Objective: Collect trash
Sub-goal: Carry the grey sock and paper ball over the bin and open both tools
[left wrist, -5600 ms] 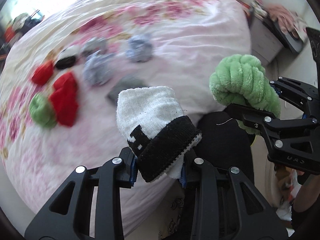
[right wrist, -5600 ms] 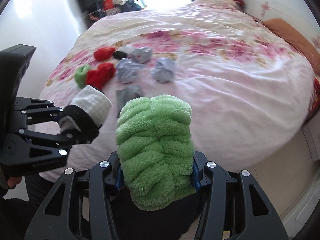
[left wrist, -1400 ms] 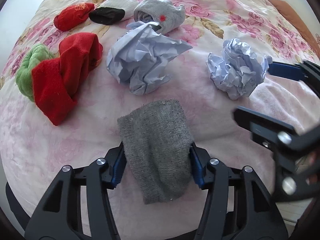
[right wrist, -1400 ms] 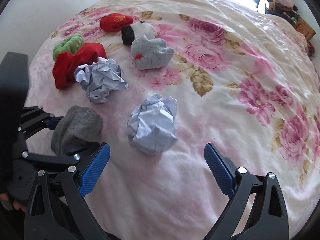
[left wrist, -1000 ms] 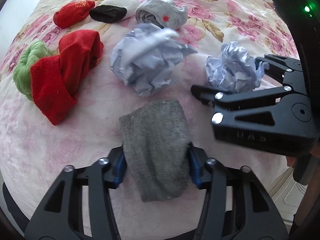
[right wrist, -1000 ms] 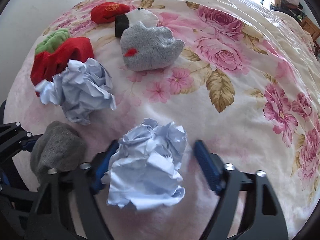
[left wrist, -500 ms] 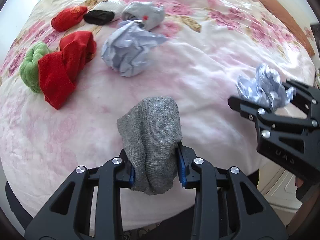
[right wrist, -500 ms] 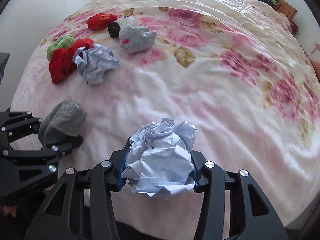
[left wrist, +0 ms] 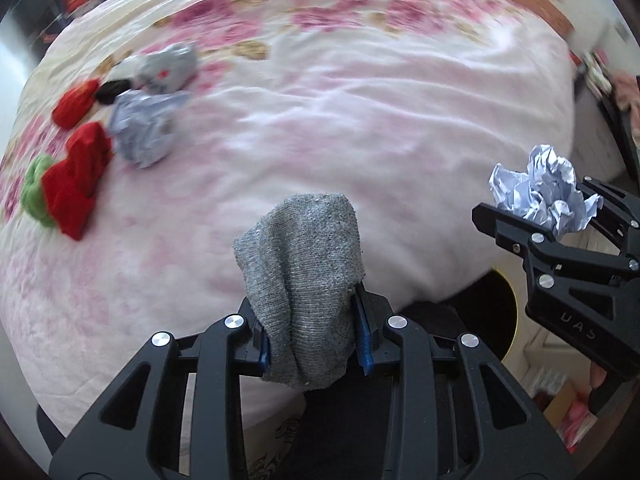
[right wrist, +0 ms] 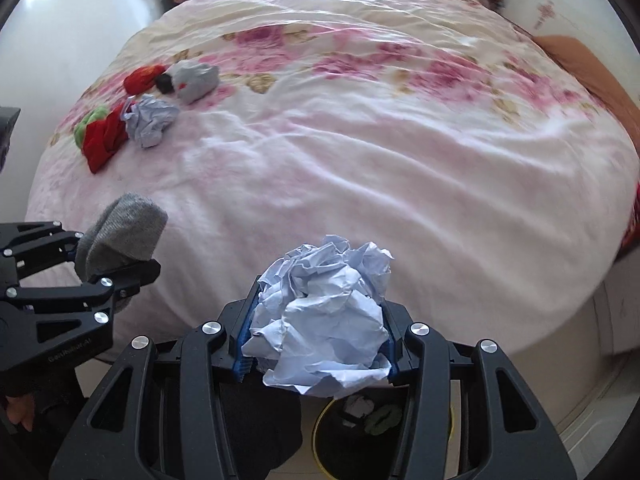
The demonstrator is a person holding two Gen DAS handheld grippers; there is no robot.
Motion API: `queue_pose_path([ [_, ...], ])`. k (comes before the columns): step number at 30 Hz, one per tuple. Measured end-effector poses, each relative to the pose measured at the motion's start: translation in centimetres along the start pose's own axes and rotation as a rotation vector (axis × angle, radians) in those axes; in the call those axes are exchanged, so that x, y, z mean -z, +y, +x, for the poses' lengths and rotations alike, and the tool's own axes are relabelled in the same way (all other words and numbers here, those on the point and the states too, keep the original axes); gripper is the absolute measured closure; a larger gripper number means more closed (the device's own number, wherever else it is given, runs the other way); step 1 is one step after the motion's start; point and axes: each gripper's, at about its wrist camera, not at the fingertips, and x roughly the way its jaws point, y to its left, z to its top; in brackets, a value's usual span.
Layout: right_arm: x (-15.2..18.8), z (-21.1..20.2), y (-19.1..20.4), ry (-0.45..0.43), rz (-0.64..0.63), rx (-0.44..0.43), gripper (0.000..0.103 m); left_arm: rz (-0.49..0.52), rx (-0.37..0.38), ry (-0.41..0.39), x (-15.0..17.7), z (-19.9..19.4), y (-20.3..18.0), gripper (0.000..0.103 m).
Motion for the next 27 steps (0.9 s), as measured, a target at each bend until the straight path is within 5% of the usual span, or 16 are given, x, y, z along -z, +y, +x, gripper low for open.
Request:
queue_pose_path([
  [16,10.2,-8.6,-7.6,-0.085,0.351,0.145,0.058,0.332,0.140,-0.004,1.8,-0.1,-13.5,0.072],
  [23,14.7,-10.6,-10.6,-0.064,0.465,0.216,0.058,0.463,0.200,0.057,3.3,1.8,-19.1,0.071],
  [25,15.5,-10.6,-11.2,-0.058,0.485,0.227,0.058,0.507,0.202,0.100,3.6,2.8,-20.7,0.061],
  [27,16.3,-10.5,-11.7,-0.051,0.507,0.227,0.058,0.563,0.164,0.096,3.9,3.2,-22.0,0.037],
])
